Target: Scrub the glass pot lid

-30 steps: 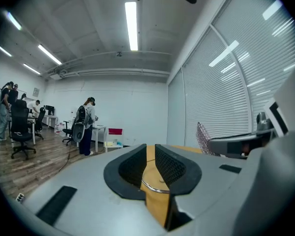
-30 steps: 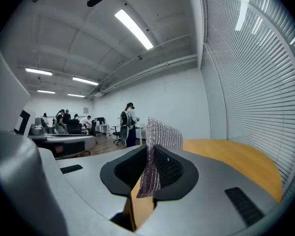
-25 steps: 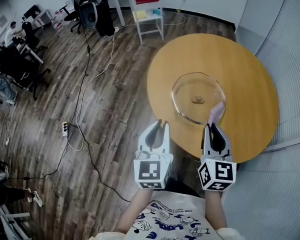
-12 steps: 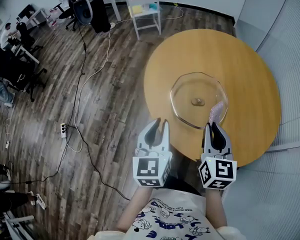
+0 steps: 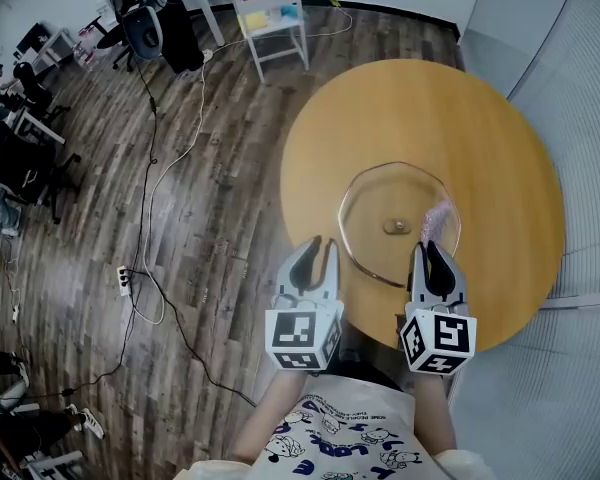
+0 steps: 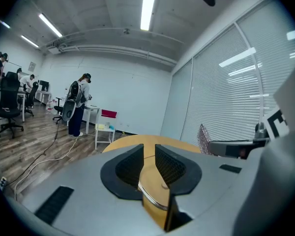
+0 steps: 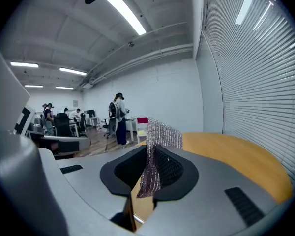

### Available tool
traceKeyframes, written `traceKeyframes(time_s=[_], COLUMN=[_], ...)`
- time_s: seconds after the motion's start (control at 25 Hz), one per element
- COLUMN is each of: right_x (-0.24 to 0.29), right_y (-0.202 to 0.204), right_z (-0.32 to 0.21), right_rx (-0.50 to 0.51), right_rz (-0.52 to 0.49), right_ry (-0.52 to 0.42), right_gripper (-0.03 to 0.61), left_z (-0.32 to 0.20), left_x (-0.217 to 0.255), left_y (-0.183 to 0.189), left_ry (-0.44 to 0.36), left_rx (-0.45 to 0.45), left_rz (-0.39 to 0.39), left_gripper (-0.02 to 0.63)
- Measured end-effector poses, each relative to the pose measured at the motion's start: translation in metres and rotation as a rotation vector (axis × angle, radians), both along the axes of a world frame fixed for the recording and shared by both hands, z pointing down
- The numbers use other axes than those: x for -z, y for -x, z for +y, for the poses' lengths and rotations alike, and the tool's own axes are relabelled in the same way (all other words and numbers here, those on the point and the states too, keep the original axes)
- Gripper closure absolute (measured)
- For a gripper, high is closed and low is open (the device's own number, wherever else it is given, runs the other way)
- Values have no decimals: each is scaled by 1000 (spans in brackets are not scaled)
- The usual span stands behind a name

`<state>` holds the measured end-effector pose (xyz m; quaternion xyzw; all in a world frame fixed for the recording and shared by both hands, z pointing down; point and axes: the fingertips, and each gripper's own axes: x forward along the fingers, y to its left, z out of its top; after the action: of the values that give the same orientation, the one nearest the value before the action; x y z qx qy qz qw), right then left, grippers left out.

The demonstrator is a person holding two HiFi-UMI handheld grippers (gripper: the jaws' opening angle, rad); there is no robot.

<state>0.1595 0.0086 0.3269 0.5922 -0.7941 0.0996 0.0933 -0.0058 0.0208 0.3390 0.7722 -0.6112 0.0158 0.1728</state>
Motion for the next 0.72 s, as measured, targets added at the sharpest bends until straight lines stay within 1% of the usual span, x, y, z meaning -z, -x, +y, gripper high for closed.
traceKeyframes(time_s=[0.12, 0.24, 0.4, 0.56, 0.72], right_x=[1, -8, -23, -32, -47], right_y=[6, 10, 15, 21, 21], right_z=[-17, -31, -50, -68, -80], right_rx=[-9, -18, -30, -38, -35], right_rz=[10, 27, 41, 60, 89], right_ry=[9, 27, 66, 100, 136], right_gripper=[515, 515, 515, 515, 515], left_z=[-19, -34, -54, -71, -82], left_x=[-2, -13, -33, -52, -74], left_y=[5, 8, 12, 16, 14], left_ry=[22, 53, 116, 179, 240], left_rx=[-16, -36, -54, -75, -94], left_rz=[22, 37, 59, 96, 111], left_gripper=[552, 552, 552, 552, 552])
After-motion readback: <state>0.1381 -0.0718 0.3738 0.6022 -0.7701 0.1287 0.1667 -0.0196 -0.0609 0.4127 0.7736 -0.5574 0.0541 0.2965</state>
